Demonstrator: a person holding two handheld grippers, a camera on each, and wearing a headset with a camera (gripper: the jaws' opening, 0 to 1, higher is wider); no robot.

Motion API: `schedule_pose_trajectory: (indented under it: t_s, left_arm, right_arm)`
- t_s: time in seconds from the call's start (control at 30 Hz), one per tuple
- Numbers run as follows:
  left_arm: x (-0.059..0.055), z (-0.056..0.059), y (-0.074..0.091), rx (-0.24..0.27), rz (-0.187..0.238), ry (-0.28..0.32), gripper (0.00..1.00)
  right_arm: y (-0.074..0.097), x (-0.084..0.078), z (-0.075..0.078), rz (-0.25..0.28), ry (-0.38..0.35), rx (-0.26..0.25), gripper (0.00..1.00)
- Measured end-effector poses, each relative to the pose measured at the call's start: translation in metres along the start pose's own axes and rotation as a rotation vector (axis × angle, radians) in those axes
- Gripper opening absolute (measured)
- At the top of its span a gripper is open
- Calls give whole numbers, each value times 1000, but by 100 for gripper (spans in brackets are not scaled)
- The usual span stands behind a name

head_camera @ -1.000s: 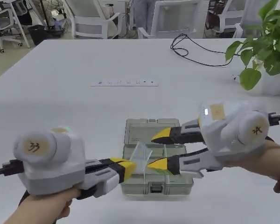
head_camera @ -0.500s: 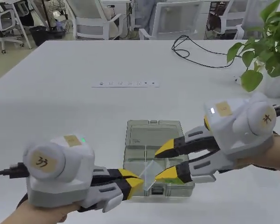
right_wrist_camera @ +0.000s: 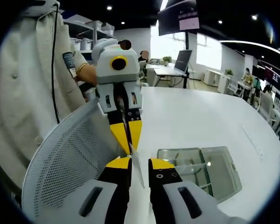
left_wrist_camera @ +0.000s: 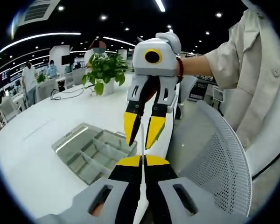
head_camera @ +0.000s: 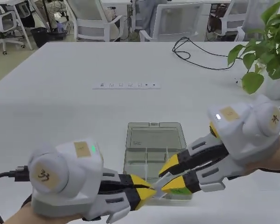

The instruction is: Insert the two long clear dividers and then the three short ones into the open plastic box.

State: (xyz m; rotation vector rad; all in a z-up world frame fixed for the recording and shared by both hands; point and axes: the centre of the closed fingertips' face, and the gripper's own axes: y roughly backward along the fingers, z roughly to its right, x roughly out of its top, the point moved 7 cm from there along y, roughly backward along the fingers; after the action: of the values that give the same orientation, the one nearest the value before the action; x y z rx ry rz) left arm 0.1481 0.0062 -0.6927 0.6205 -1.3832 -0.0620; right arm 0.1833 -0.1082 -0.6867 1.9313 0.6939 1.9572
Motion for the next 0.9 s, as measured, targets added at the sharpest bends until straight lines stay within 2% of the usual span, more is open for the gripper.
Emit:
schedule_pose_trajectory:
  t_s: [0.2, 0.37, 0.7, 0.83, 0.9]
  left_arm:
    - [1, 3, 0, -34, 18, -1, 0]
    - [0, 3, 0, -24, 22, -7, 0]
    - [-2, 1, 1, -3, 30, 26, 1]
    - [-2, 0, 2, 11, 41, 36, 1]
    - [-1, -1, 3, 21, 54, 60, 3]
  right_arm:
    - [0, -2, -6, -9, 2, 36, 7]
    - [0, -3, -9, -11, -42, 59, 4]
    - [-3, -1, -11, -18, -35, 48, 3]
    - [-4, 0, -11, -19, -34, 39, 2]
    - [-3, 1, -10, -18, -35, 29, 2]
